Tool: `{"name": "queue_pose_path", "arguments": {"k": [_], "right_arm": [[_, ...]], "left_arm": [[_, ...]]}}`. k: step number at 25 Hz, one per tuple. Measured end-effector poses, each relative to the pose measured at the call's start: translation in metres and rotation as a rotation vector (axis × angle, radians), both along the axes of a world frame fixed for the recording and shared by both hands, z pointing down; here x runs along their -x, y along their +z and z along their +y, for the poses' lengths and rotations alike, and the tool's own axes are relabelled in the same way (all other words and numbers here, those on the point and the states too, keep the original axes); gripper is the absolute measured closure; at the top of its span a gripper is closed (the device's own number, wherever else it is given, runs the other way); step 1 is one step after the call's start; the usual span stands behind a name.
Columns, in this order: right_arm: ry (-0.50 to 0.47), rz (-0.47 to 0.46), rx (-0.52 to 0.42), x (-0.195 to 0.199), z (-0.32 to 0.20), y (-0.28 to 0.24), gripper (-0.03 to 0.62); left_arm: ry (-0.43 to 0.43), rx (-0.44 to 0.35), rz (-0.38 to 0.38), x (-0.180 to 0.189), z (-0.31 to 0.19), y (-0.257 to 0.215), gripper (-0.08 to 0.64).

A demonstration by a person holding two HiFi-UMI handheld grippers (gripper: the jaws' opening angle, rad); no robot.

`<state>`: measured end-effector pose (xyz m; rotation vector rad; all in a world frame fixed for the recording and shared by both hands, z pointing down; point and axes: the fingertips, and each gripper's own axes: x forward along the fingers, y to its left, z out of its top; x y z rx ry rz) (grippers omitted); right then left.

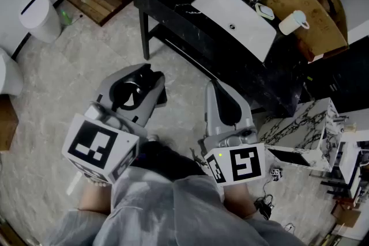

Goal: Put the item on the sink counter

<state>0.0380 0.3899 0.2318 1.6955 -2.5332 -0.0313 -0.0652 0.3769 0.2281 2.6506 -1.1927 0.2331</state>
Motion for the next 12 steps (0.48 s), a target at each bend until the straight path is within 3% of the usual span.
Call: {"name": "queue_pose_path", "arguments": {"k": [12], "right_arm": [[0.000,0.001,0.007,0.006,-0.009,0.000,0.595]], "left_arm": [[0.015,-0.031,-0.011,0.006,-0.013,-0.001,0.443]]}}
